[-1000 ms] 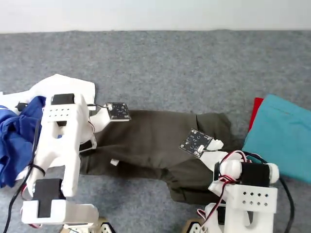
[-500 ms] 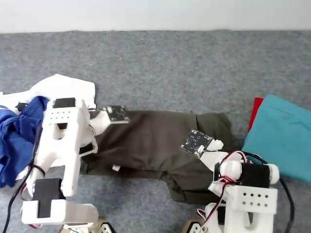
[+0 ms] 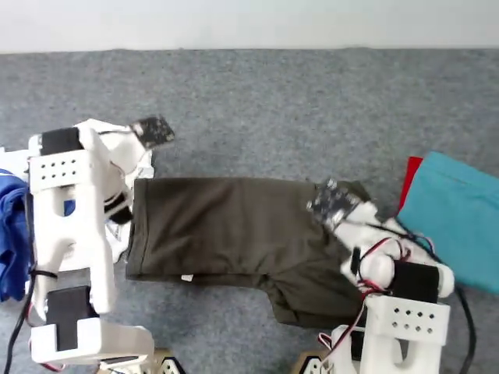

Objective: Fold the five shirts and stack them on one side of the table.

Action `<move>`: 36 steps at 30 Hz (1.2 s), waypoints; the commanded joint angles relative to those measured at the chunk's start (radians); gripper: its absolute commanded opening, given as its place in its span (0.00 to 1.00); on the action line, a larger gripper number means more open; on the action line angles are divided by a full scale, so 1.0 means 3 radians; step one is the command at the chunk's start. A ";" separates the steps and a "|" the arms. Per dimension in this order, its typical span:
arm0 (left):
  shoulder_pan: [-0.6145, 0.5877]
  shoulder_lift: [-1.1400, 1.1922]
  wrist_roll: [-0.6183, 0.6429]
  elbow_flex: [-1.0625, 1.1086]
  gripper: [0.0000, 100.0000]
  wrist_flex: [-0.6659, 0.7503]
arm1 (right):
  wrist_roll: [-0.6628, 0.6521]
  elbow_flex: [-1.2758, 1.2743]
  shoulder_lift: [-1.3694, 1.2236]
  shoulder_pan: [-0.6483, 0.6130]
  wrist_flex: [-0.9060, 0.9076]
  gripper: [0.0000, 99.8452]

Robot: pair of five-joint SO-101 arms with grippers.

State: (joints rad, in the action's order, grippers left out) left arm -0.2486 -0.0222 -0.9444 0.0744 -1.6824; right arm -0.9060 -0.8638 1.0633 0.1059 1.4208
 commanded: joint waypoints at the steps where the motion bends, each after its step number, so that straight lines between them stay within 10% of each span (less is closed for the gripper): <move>1: 0.0123 -0.0056 0.0511 -0.0361 0.12 0.0026 | 0.0215 0.0087 -0.0192 -0.0049 -0.0770 0.07; 11: 0.0721 0.0327 0.1780 0.0023 0.02 0.0844 | 0.0772 0.0445 -0.1854 -0.0105 -0.1649 0.01; 18: 0.0639 0.1243 0.1928 0.0141 0.02 0.1514 | 0.1002 0.1233 -0.3128 -0.0187 -0.1767 0.01; 36: 0.0435 0.1391 0.1923 -0.0509 0.02 0.0987 | 0.1013 0.3191 -0.4539 0.0228 -0.0790 0.01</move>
State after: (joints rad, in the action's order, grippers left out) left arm -0.1366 0.4856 -0.3736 -0.0299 -1.3265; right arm -0.6114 0.0199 -0.3759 0.1841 1.1063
